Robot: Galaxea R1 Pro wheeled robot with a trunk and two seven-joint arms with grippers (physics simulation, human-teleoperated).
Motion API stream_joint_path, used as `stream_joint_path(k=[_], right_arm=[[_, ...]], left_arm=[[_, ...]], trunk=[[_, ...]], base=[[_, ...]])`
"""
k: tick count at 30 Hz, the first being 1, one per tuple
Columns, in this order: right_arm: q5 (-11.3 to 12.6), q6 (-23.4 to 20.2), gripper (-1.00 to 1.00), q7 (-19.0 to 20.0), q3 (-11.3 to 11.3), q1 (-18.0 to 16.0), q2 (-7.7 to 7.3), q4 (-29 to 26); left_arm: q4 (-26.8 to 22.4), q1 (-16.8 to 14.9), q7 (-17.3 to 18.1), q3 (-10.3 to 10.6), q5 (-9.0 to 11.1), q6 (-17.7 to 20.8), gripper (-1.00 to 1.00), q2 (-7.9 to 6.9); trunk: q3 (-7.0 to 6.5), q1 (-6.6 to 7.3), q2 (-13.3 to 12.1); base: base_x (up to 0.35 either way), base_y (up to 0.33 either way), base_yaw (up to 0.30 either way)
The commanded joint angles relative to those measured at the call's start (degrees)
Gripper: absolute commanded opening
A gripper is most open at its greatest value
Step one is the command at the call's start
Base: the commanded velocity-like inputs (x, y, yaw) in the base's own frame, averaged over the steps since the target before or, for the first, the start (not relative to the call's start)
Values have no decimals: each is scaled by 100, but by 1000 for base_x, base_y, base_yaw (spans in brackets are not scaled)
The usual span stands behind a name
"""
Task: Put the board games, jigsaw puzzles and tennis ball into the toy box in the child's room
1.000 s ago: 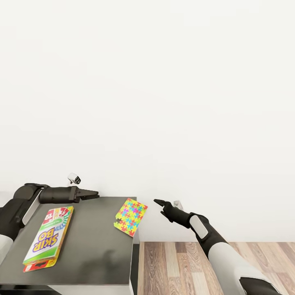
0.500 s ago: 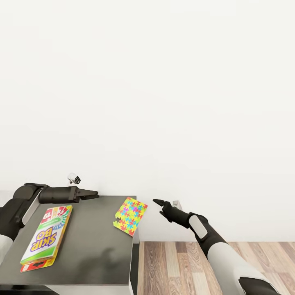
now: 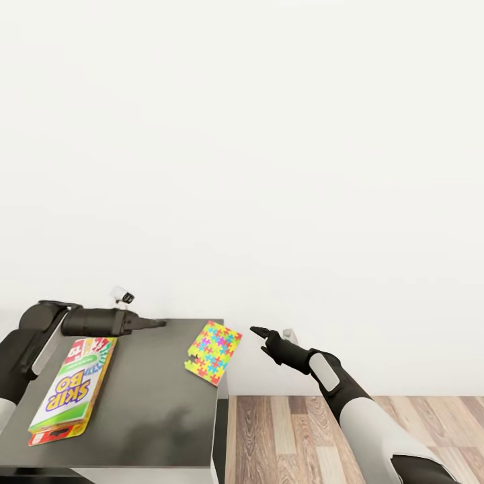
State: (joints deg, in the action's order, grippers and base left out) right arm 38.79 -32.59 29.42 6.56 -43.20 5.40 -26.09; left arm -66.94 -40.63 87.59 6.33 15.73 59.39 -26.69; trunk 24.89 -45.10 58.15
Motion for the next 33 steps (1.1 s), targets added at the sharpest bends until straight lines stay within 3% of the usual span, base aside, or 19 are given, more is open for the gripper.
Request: stream_joint_path(k=[1, 5, 9, 33], right_arm=[[14, -45, 100, 2, 40, -4, 6, -1], [14, -45, 100, 2, 41, -4, 11, -1], [14, -45, 100, 2, 39, -4, 12, -1], [14, -37, 100, 11, 30, -4, 31, -19]], left_arm=[[-120, 46, 53, 10, 6, 61, 100, -7], [-669, 245, 199, -16, 10, 61, 100, -21], [-872, 332, 241, -24, 15, 61, 100, -27], [-997, 424, 241, -114, 9, 61, 100, -29]], trunk=[[25, -23, 46], [97, -111, 207], [169, -199, 367], [599, -726, 1330]], base=[[0, 0, 0], [0, 0, 0], [0, 0, 0], [0, 0, 0]])
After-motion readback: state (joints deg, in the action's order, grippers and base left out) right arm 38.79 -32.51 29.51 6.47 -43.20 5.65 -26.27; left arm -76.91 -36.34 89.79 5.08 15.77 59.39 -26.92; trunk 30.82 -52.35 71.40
